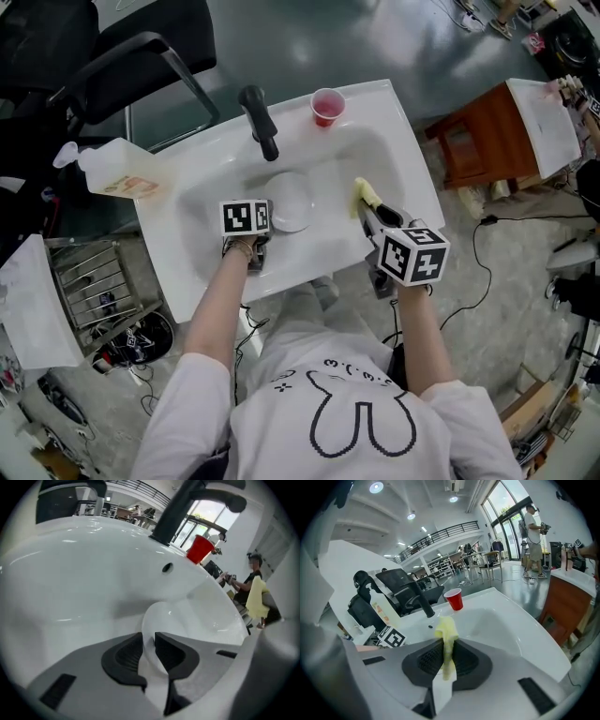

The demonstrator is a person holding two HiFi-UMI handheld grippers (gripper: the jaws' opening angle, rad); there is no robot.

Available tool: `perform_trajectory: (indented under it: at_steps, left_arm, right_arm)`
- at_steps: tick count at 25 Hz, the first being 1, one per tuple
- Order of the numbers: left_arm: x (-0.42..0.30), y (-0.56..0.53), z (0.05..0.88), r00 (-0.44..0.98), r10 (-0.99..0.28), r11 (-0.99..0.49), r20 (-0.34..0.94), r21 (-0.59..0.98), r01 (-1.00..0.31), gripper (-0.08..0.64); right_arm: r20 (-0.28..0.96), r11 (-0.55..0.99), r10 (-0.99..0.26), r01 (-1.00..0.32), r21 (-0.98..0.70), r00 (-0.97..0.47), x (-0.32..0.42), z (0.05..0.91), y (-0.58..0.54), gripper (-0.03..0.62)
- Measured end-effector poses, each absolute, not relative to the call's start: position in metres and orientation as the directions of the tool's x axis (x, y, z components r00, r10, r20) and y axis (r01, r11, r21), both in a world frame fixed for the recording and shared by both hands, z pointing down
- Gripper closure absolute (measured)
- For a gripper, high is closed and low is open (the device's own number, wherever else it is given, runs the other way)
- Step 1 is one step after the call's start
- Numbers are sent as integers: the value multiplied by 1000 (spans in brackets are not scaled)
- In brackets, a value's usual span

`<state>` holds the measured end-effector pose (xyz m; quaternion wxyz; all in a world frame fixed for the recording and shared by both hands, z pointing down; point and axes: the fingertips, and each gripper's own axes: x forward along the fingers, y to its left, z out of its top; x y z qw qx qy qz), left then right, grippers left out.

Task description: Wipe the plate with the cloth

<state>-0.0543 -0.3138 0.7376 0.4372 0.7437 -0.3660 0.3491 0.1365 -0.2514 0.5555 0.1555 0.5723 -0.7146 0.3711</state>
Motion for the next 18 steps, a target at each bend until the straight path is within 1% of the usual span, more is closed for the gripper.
perform_trajectory:
  at_steps: [2,5,8,12,18]
  left_arm:
    - [-54,-314,742,451,-229,-384,863,345,-856,475]
    - [-55,-314,746,426,-230,-394,875,317,-863,466]
    - [-56,-315,743,427,-242,-399,871,311,-862,432]
    - [-57,-323,721,440,-310,-390,843,309,-867,430]
    - [-66,-334,671,437,-451,-390,779,268,-881,430]
  right_arm:
    - [647,74,-700,-932,-355,-302,132,555,-251,541]
    - [645,85,-700,-933,-350,-306,128,553,-250,541]
    - [637,95,-707,-934,-344,-307,127,547,-249,541]
    - [620,109,-723,-937,-333,-304,131,538,-249,541]
    - [570,164,-752,-931,-325,-331,129,517,-255,541]
